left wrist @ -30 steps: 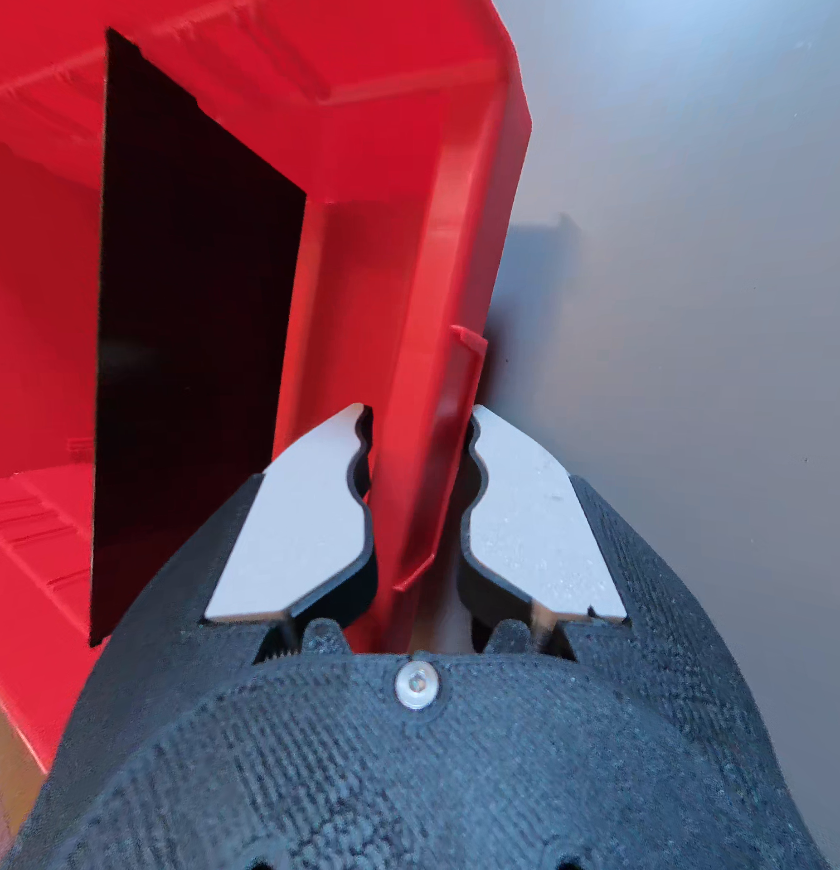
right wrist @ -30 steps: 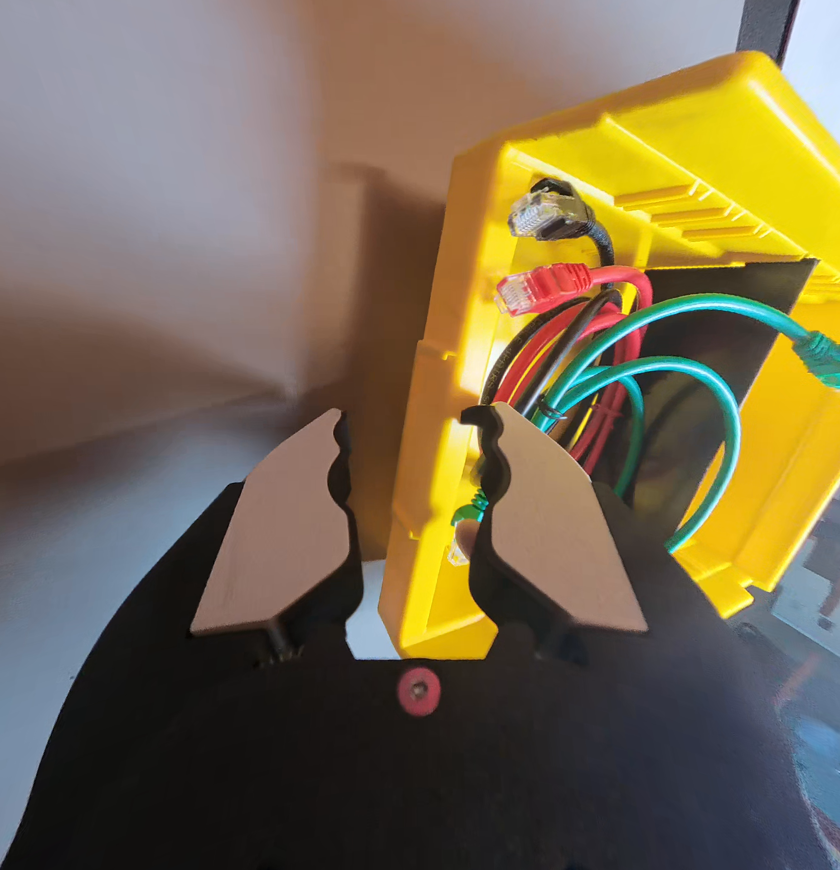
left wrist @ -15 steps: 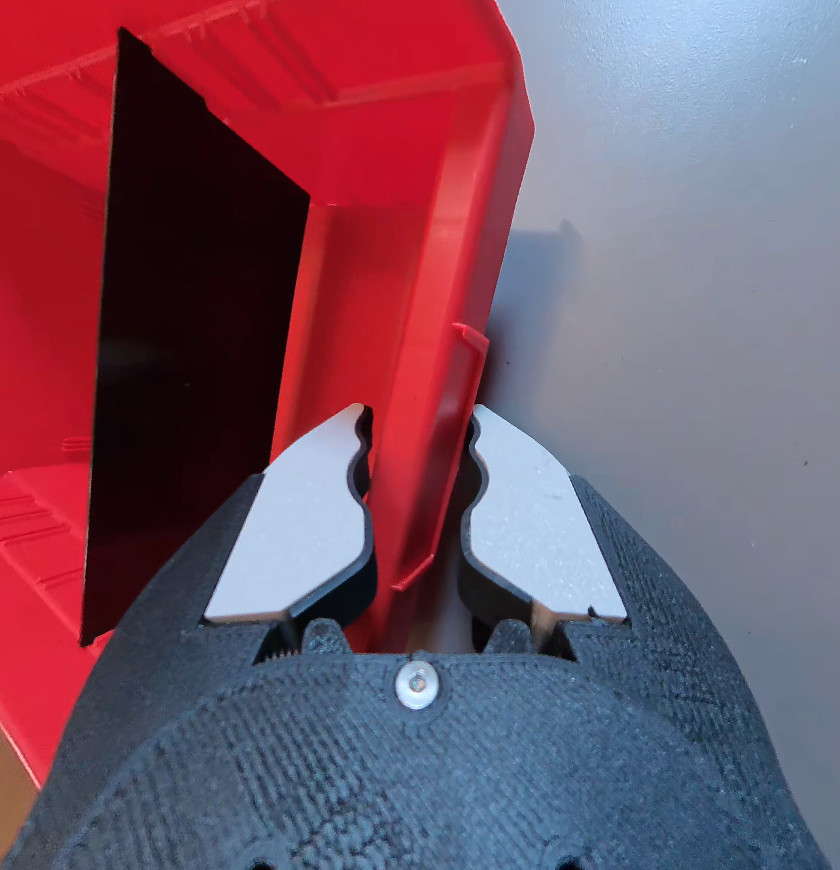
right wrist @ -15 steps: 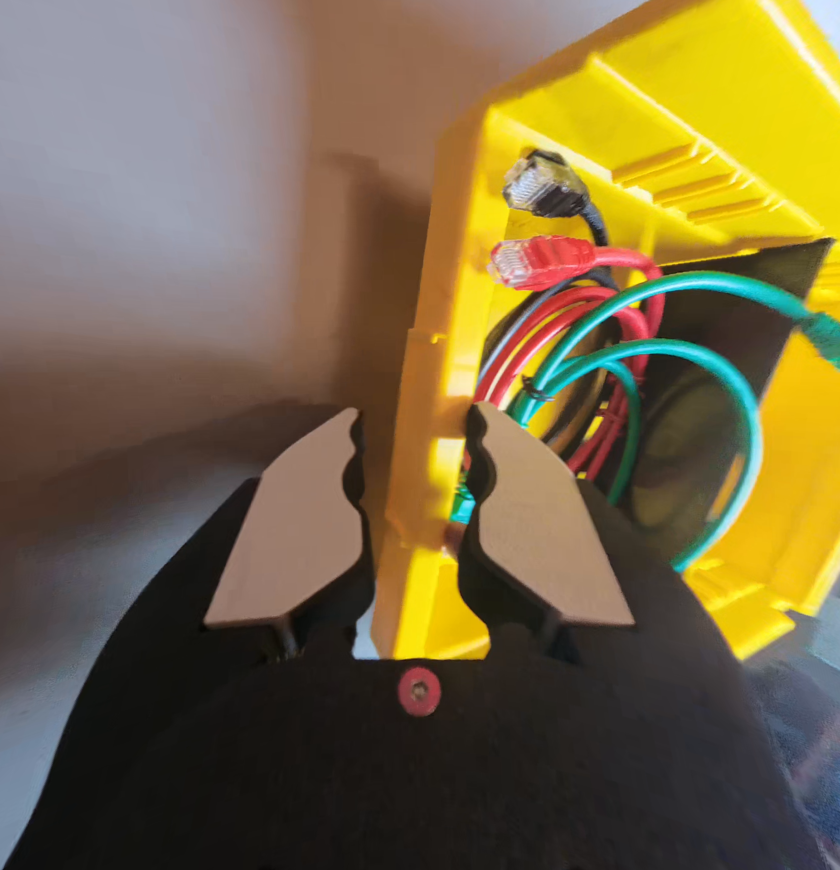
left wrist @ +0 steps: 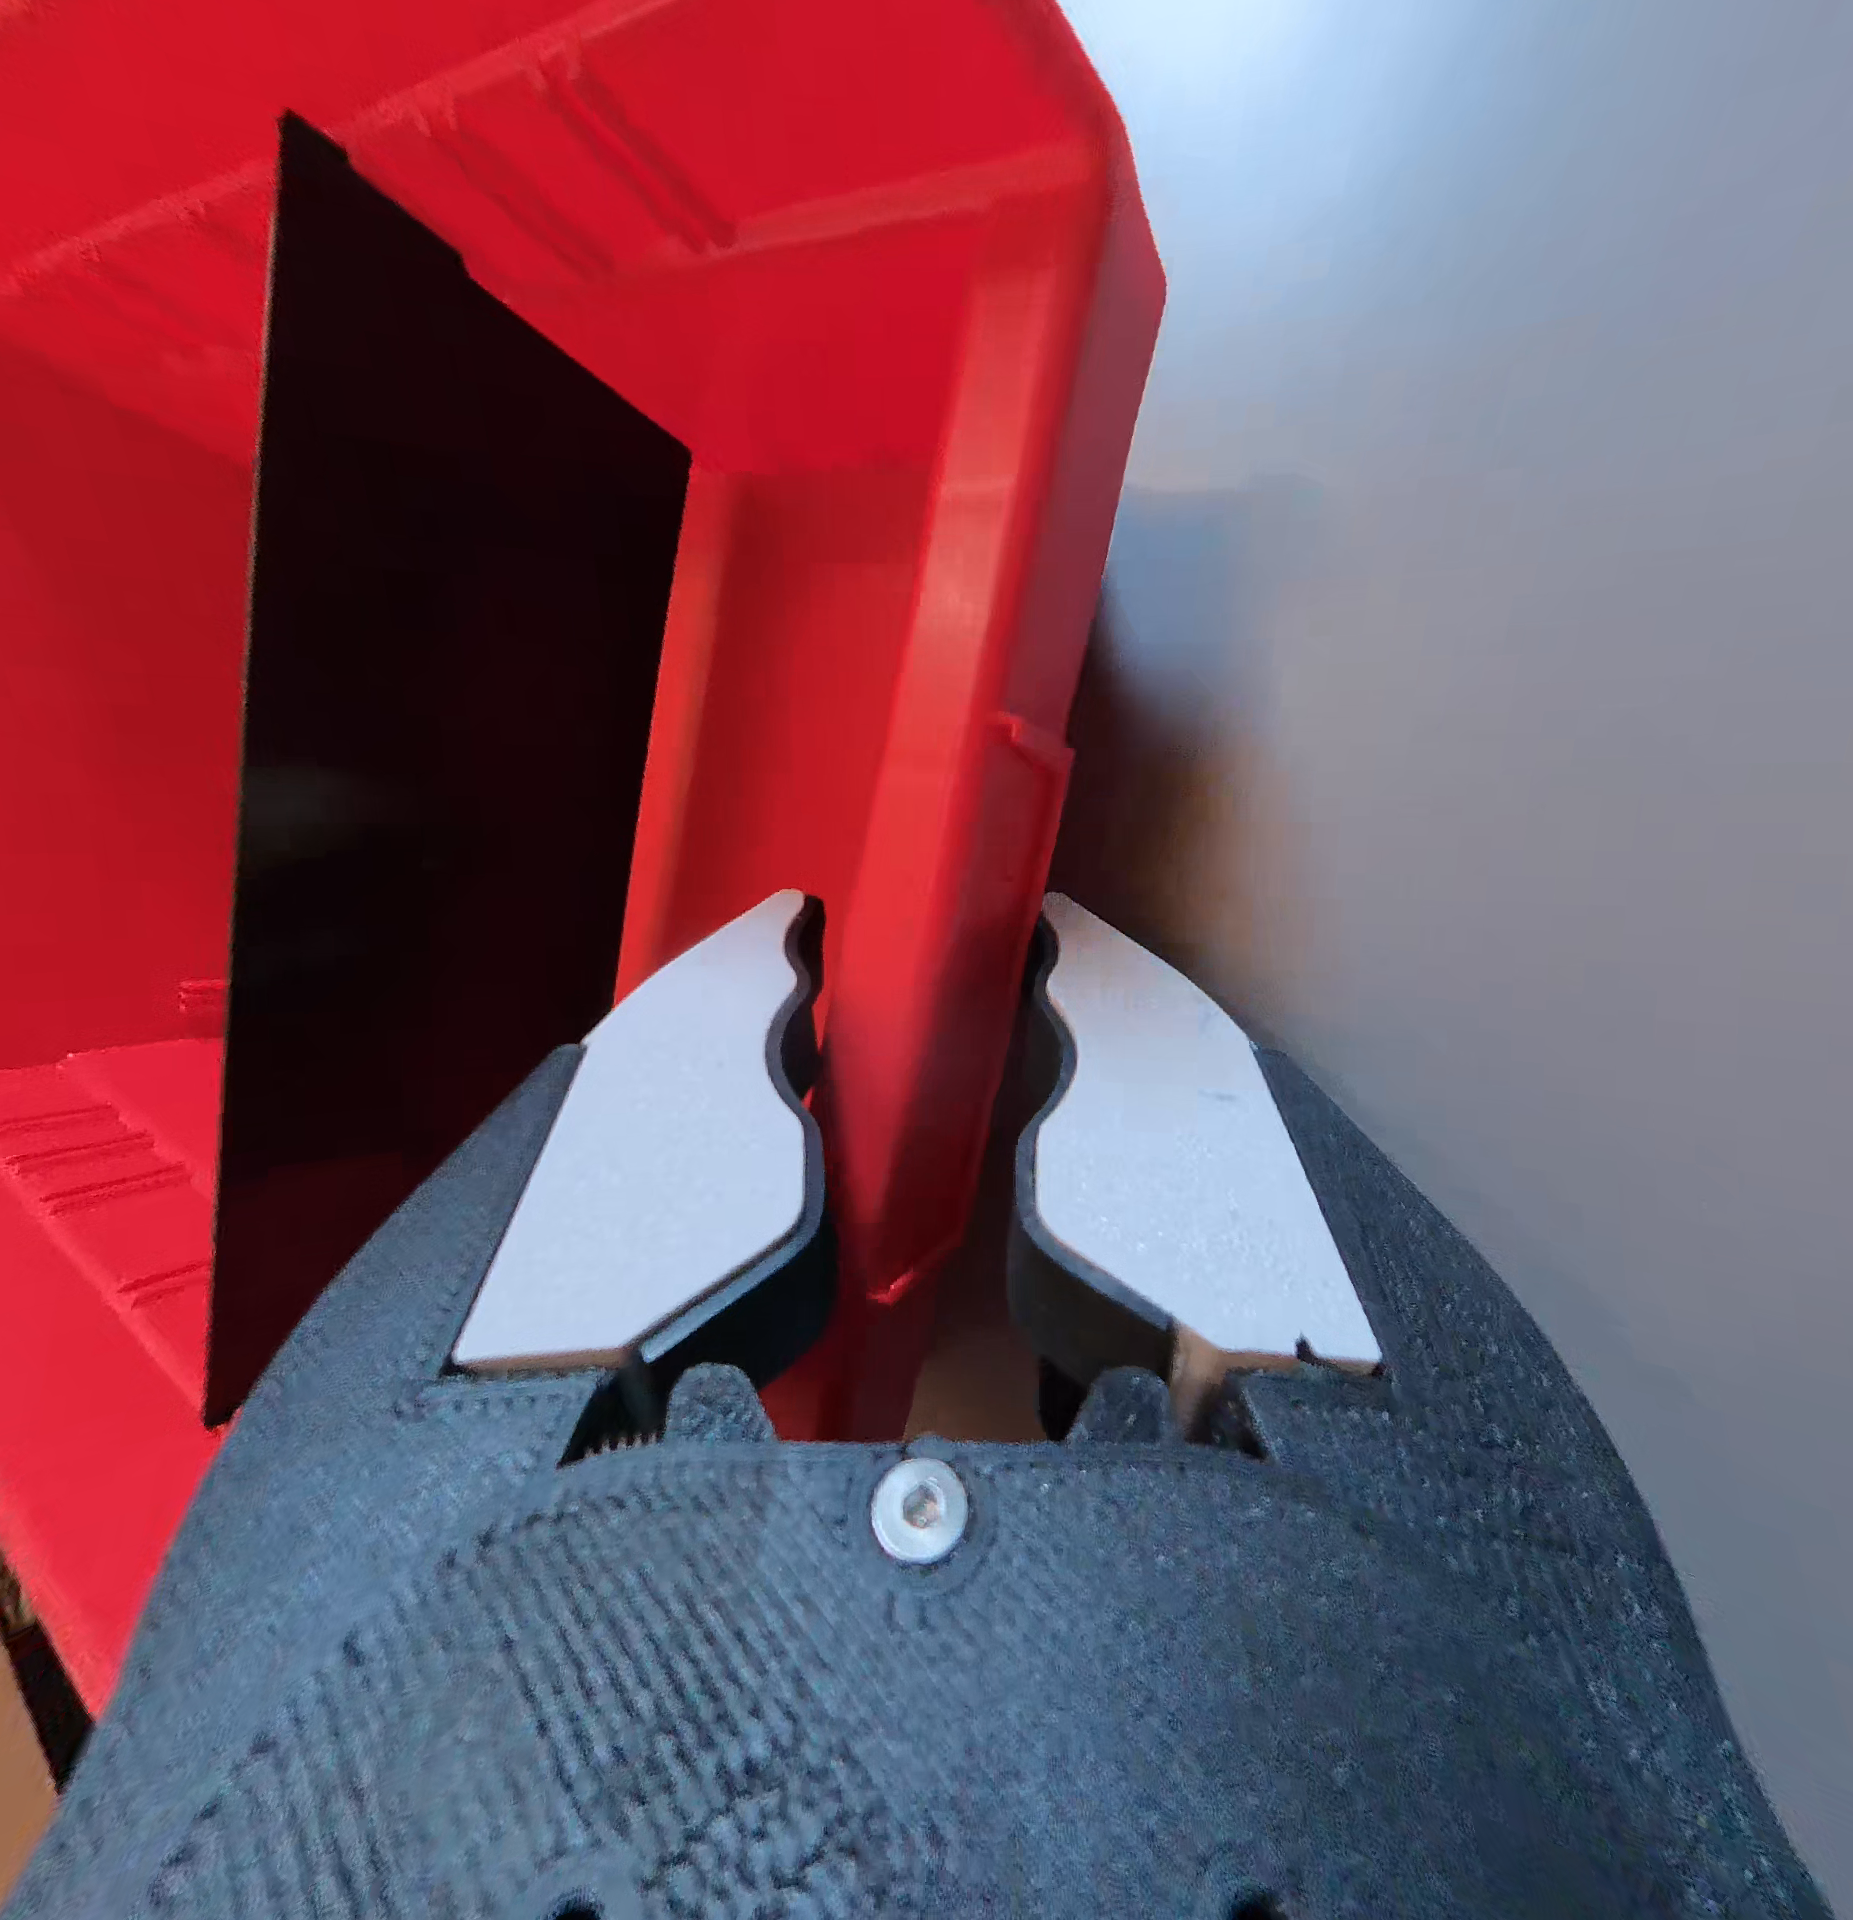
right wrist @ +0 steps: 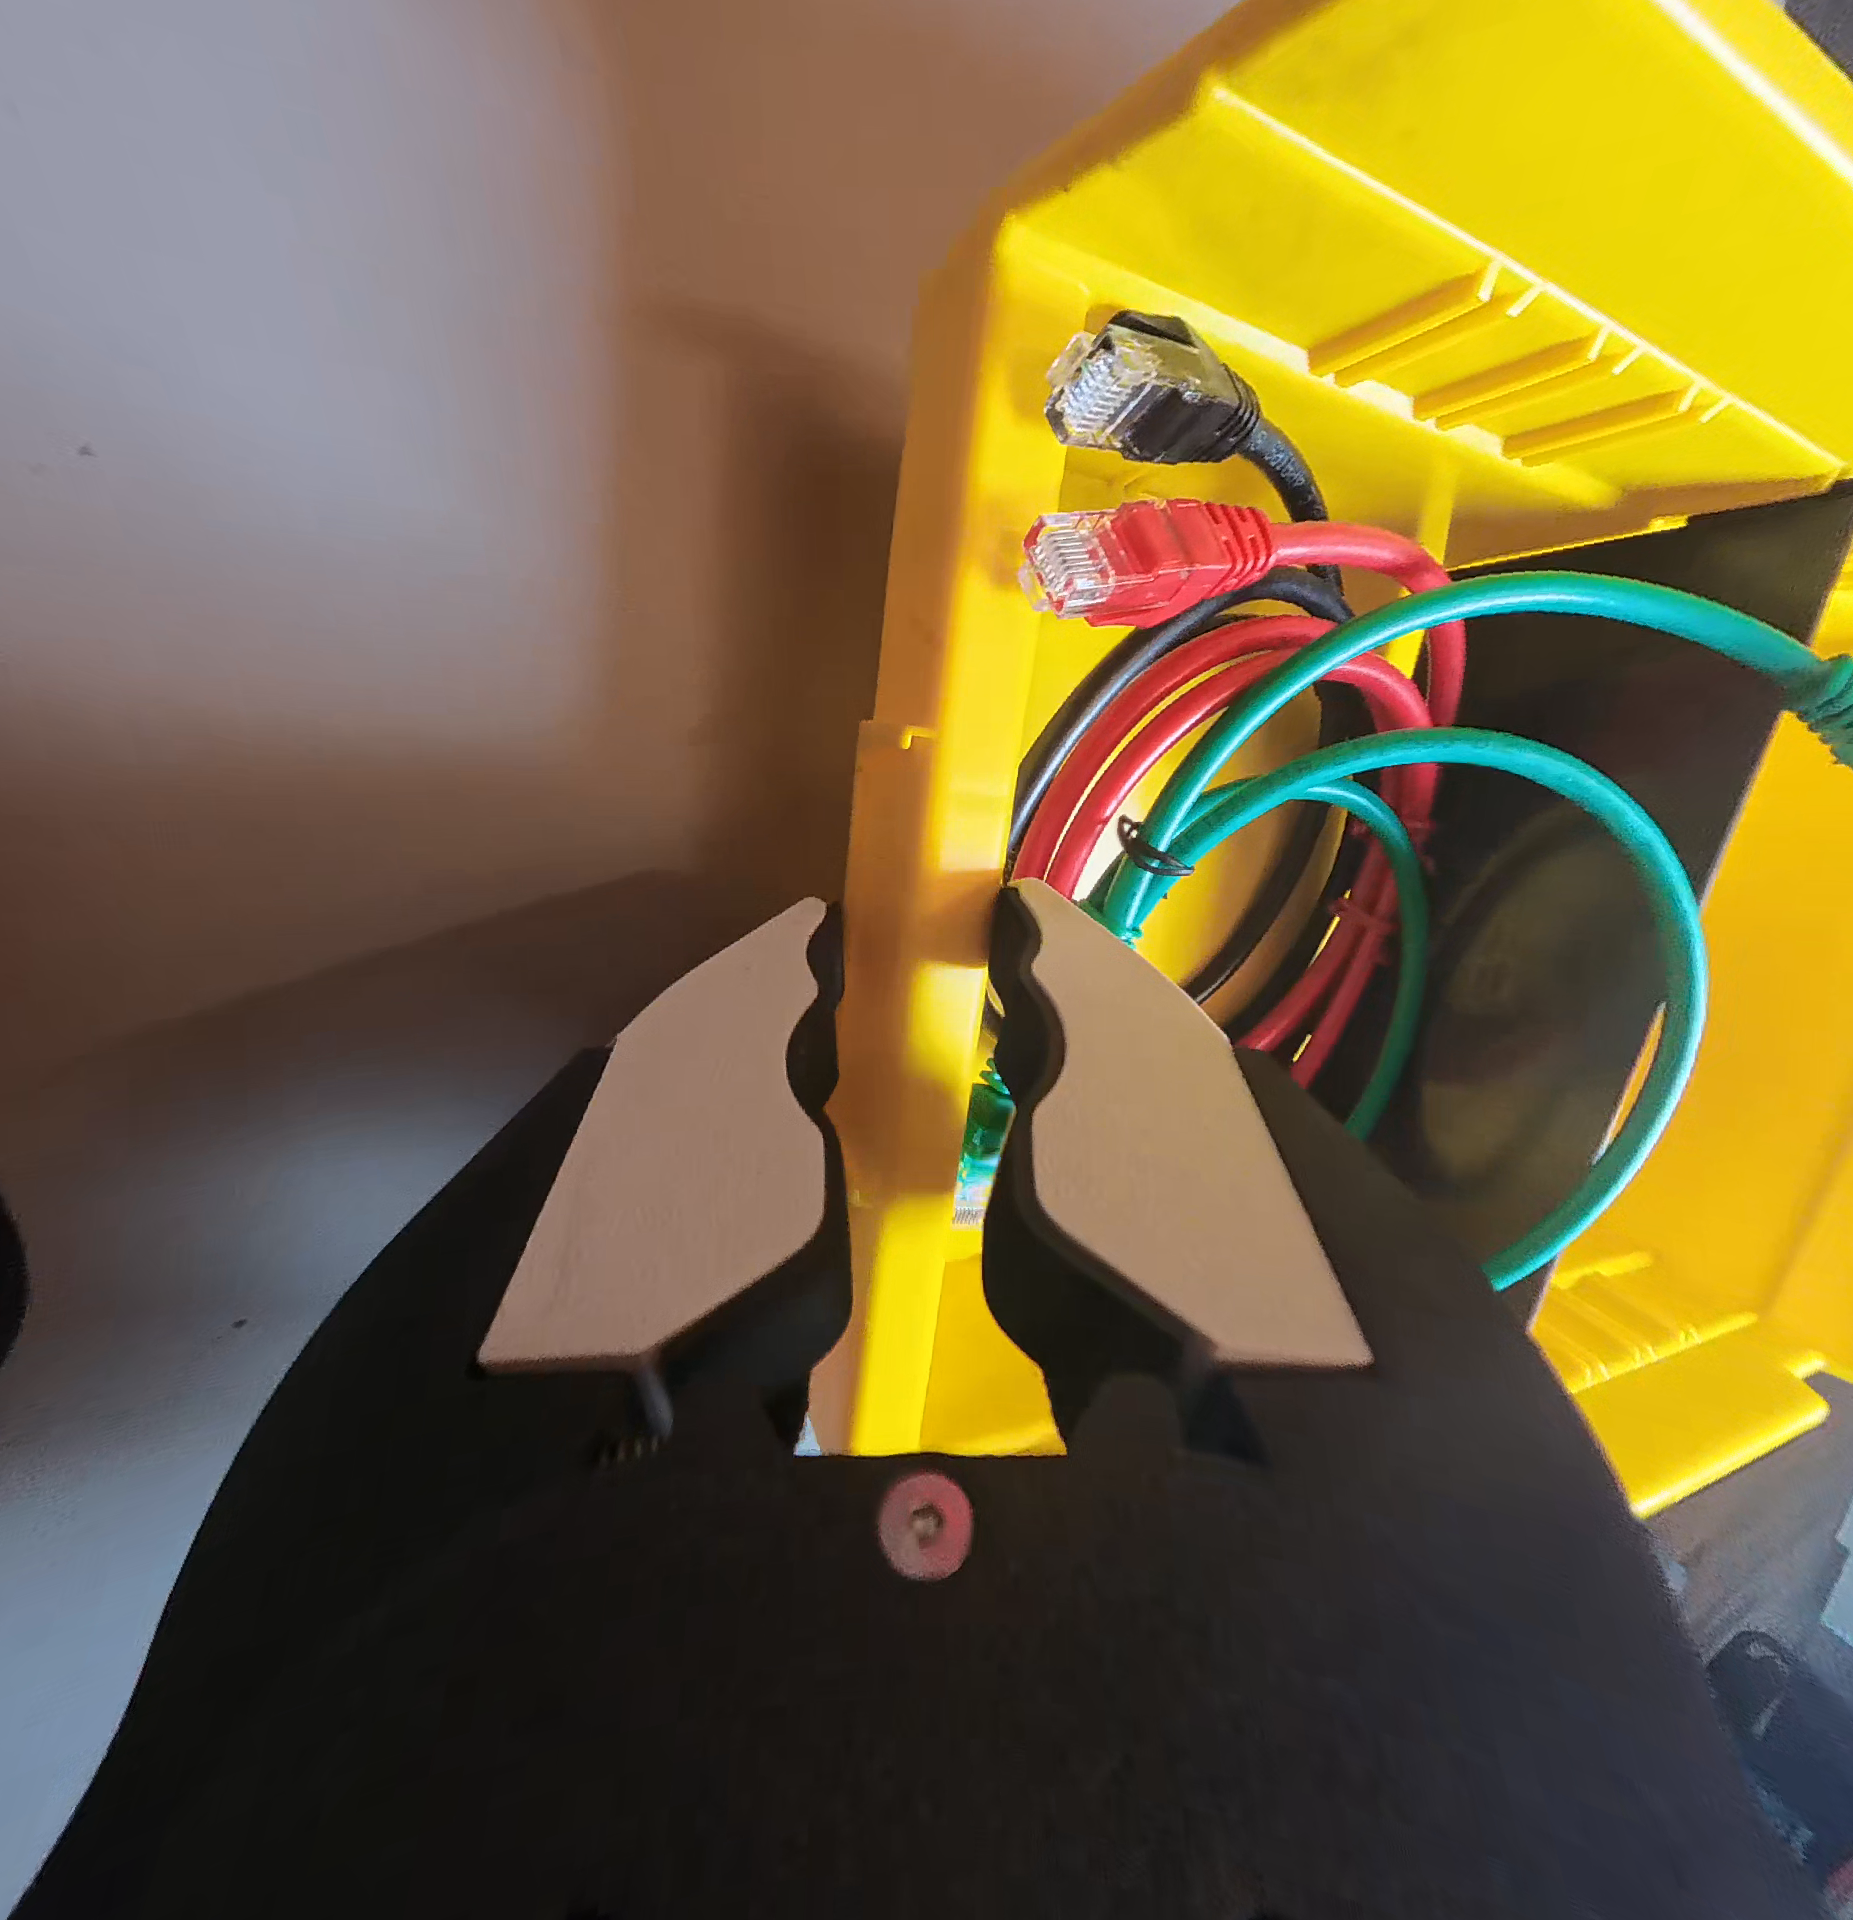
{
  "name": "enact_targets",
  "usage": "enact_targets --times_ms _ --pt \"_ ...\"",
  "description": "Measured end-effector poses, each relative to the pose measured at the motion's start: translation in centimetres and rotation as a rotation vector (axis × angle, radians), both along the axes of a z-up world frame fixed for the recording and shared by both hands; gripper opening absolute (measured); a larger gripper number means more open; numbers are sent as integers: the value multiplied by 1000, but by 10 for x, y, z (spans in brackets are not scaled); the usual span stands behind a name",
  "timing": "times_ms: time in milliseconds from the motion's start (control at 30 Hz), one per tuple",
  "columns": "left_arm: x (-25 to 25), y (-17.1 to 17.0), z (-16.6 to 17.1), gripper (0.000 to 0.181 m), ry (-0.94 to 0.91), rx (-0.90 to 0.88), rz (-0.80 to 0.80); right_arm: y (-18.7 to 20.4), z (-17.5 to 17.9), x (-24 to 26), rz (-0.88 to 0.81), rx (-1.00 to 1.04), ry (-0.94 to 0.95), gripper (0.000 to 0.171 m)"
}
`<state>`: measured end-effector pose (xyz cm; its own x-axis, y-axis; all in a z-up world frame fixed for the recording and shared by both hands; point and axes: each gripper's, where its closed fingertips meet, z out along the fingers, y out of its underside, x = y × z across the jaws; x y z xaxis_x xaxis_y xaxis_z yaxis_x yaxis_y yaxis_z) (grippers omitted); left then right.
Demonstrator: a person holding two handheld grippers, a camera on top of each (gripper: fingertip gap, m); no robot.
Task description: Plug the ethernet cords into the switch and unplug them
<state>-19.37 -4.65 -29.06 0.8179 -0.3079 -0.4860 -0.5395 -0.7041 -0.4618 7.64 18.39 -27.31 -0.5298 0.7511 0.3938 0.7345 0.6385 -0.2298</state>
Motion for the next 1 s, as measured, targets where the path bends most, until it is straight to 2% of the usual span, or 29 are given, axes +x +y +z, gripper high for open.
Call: enact_targets --times_ms 233,300,367,400,467,533,600,733,833,933,1000 --pt "53 46 0 38 -11 0 -256 -21 5 20 -10 -16 96 31" --pt "55 56 2 43 -7 17 -248 -24 9 22 -26 -33 121 33" --pt "55 60 5 50 -18 15 -197 -21 10 21 -25 11 148 21" --pt "58 60 9 52 -19 27 -184 -21 11 21 -28 1 157 21" --pt "69 58 26 50 -43 95 -174 -27 11 21 -24 -56 181 20" --pt "91 54 48 48 -125 175 -168 -36 11 21 -14 -103 202 20" --pt "126 49 66 45 -290 228 -181 -44 12 22 5 -84 217 20" --pt "201 52 74 41 -627 238 -203 -71 12 26 27 -99 279 20" --pt "241 70 63 44 -790 229 -163 -92 21 29 13 -80 421 22" --pt "249 89 50 50 -806 253 -78 -113 59 46 -81 -261 668 37" --pt "243 98 49 49 -798 289 -19 -102 84 69 -211 -355 865 38"
